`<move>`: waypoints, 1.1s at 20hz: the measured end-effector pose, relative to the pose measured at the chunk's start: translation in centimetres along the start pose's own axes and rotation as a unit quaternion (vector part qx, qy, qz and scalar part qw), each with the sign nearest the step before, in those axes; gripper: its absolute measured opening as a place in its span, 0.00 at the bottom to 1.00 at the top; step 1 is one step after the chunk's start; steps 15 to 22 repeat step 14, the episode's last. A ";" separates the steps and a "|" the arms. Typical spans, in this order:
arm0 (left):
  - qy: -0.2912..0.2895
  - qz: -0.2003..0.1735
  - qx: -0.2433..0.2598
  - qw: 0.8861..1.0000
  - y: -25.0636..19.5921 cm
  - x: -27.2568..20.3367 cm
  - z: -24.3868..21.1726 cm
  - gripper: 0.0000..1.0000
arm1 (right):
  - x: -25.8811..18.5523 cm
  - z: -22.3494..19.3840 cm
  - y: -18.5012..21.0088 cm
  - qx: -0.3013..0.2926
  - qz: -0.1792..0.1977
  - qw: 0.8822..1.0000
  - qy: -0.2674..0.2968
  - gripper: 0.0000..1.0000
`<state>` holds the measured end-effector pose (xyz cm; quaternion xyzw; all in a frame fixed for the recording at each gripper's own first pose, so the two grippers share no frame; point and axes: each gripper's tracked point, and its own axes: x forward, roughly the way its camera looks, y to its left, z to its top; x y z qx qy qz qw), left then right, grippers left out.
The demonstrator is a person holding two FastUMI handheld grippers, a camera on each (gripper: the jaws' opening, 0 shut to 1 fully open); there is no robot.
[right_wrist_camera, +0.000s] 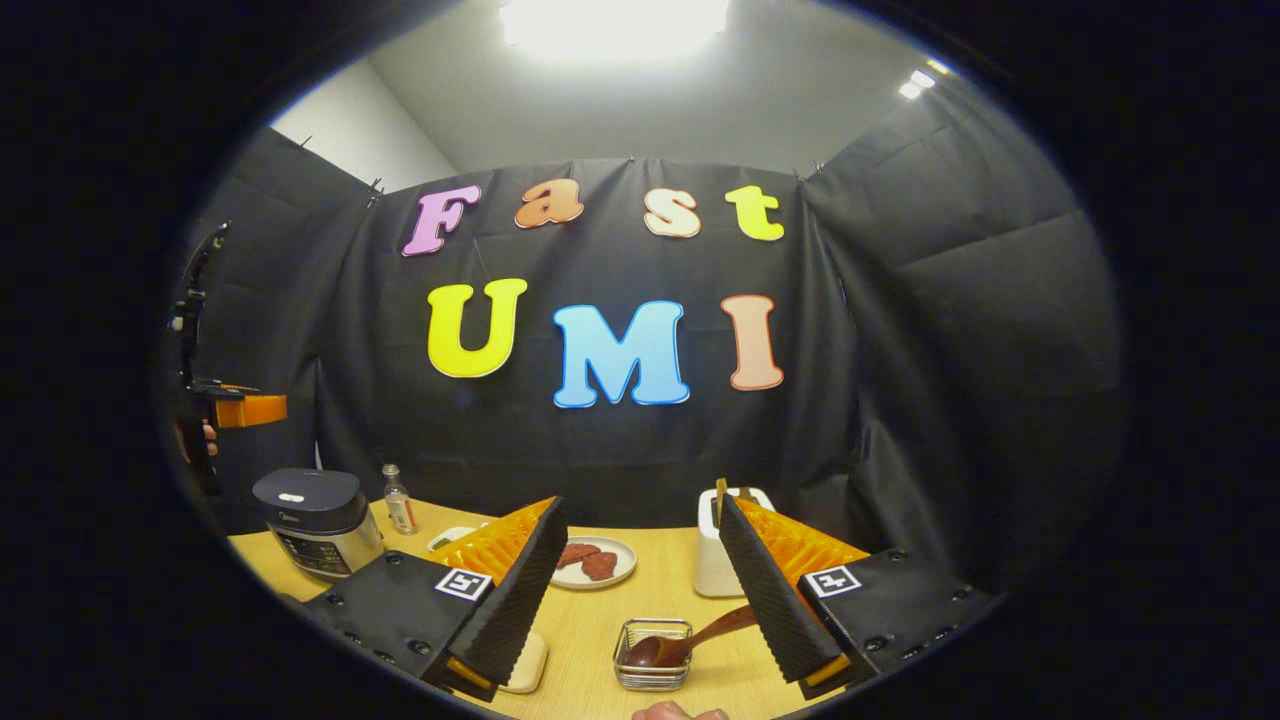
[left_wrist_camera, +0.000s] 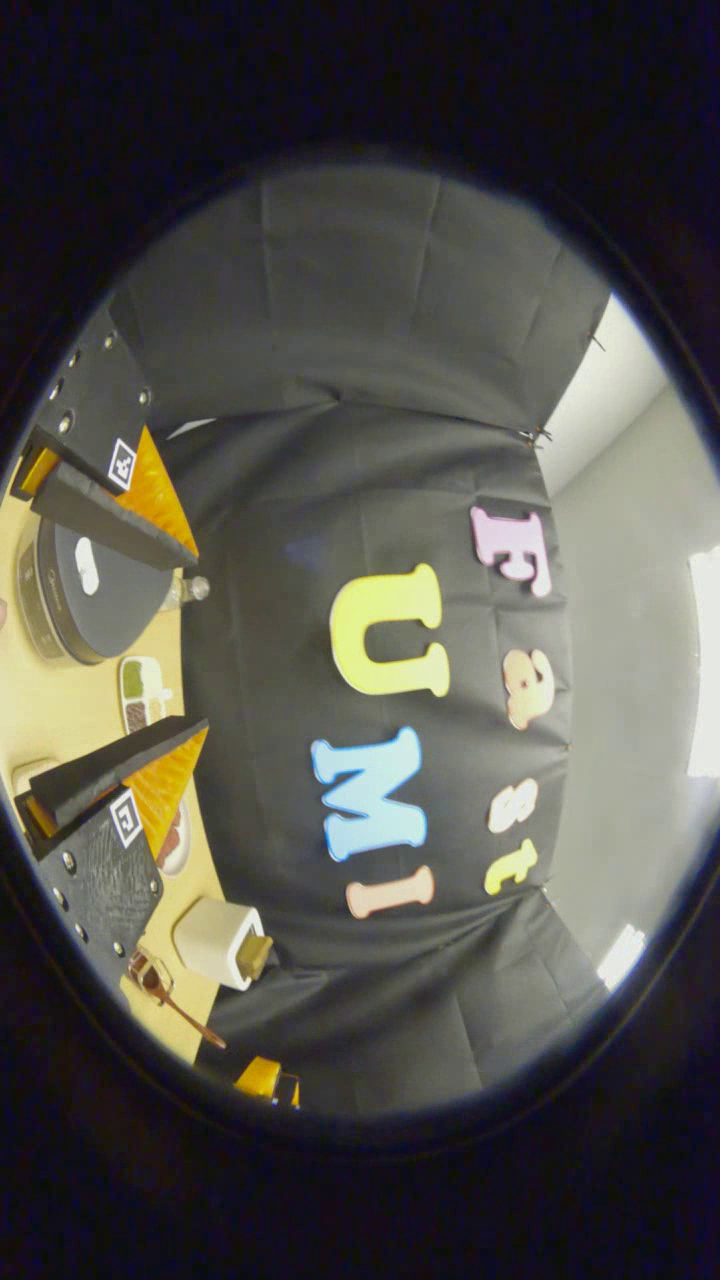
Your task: Close the left gripper, press the button to open the rice cooker; take a wooden spoon from the chopstick holder with the right hand, scoop a spoonful of rice and pour it into the rice cooker, then put the wooden spoon back into the chopstick holder.
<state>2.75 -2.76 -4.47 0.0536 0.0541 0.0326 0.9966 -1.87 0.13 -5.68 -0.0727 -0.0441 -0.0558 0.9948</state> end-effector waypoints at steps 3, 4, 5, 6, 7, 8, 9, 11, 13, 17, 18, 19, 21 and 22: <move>-0.013 -0.043 -0.038 0.998 -2.1 -1.2 2.0 0.93 | 0.2 2.7 0.6 -0.020 -0.014 1.000 -0.008 0.98; -0.017 -0.052 -0.042 0.998 -2.4 -1.7 2.1 0.92 | 0.2 3.1 1.3 -0.014 -0.008 1.000 -0.011 0.98; -0.023 -0.056 -0.038 0.997 -2.3 -1.9 2.3 0.92 | 0.2 3.2 2.2 -0.006 0.002 1.000 -0.009 0.92; -0.030 -0.055 -0.031 0.998 -2.1 -2.2 2.4 0.92 | 0.2 2.8 2.7 0.000 0.009 1.000 -0.002 0.98; -0.038 -0.057 -0.020 0.997 -2.1 -2.7 2.1 0.92 | 0.2 2.2 2.9 0.006 0.011 1.000 0.008 0.98; -0.048 -0.052 -0.010 0.997 -2.0 -3.4 1.9 0.92 | 0.5 1.6 3.0 0.012 0.011 1.000 0.020 1.00; -0.049 -0.049 0.005 0.998 -1.8 -4.0 1.0 0.92 | 0.7 1.1 3.4 0.011 0.017 0.999 0.031 1.00; -0.042 -0.020 0.028 0.999 -0.5 -4.5 -0.5 0.92 | 1.3 0.8 3.5 0.002 0.012 0.999 0.039 1.00; -0.036 -0.025 0.021 0.999 -0.9 -4.7 -0.7 0.92 | 1.9 1.2 3.7 0.003 0.009 0.999 0.037 0.96; -0.039 -0.023 0.016 0.999 -0.9 -5.1 -0.2 0.92 | 2.0 1.0 4.4 0.006 0.016 0.999 0.039 1.00; -0.039 -0.023 0.016 0.999 -0.9 -5.1 -0.2 0.92 | 2.0 1.0 4.4 0.006 0.016 0.999 0.039 1.00; -0.039 -0.023 0.016 0.999 -0.9 -5.1 -0.2 0.92 | 2.0 1.0 4.4 0.006 0.016 0.999 0.039 1.00; -0.039 -0.023 0.016 0.999 -0.9 -5.1 -0.2 0.92 | 2.0 1.0 4.4 0.006 0.016 0.999 0.039 1.00; -0.039 -0.023 0.016 0.999 -0.9 -5.1 -0.2 0.92 | 2.0 1.0 4.4 0.006 0.016 0.999 0.039 1.00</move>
